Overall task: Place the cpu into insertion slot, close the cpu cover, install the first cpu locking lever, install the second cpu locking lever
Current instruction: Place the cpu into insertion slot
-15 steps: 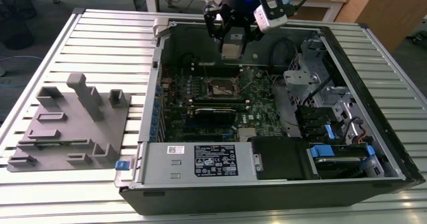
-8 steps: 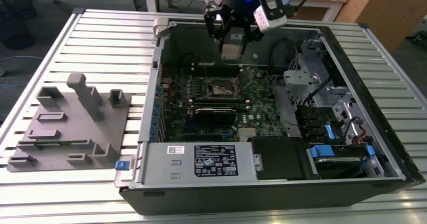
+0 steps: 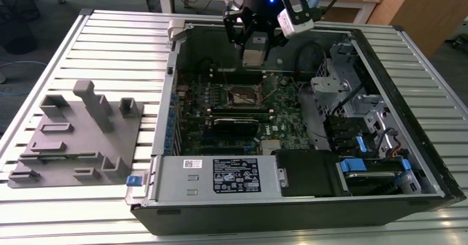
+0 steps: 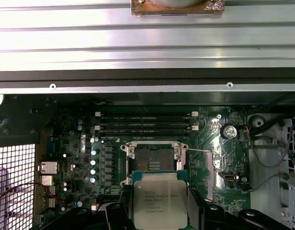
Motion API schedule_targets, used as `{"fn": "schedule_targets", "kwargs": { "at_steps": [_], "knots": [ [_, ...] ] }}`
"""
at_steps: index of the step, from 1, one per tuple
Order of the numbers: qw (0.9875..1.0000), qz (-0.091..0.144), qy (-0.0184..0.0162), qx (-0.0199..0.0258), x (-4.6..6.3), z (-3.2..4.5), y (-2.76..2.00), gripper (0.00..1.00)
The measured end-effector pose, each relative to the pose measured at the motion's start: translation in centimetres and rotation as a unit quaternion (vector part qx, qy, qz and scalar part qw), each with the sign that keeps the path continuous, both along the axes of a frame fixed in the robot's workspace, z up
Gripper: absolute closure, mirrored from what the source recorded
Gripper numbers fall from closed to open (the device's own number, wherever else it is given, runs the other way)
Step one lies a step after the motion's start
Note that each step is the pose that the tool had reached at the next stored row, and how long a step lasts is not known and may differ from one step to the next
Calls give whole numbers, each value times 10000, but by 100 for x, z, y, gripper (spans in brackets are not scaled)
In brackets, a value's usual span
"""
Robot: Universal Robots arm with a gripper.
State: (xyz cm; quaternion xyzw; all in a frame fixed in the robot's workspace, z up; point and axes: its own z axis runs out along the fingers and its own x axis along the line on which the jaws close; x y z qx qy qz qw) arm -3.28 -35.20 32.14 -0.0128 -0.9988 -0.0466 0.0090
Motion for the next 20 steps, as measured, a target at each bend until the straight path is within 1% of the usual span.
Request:
{"fn": "schedule_targets", "kwargs": {
  "at_steps": [7, 11, 14, 20],
  "knots": [
    [10000, 0, 0, 0, 0, -1, 0, 46],
    [10000, 0, 0, 0, 0, -22, 0, 46],
    [10000, 0, 0, 0, 0, -55, 0, 46],
    [10000, 0, 0, 0, -1, -147, 0, 46]
  ]
}}
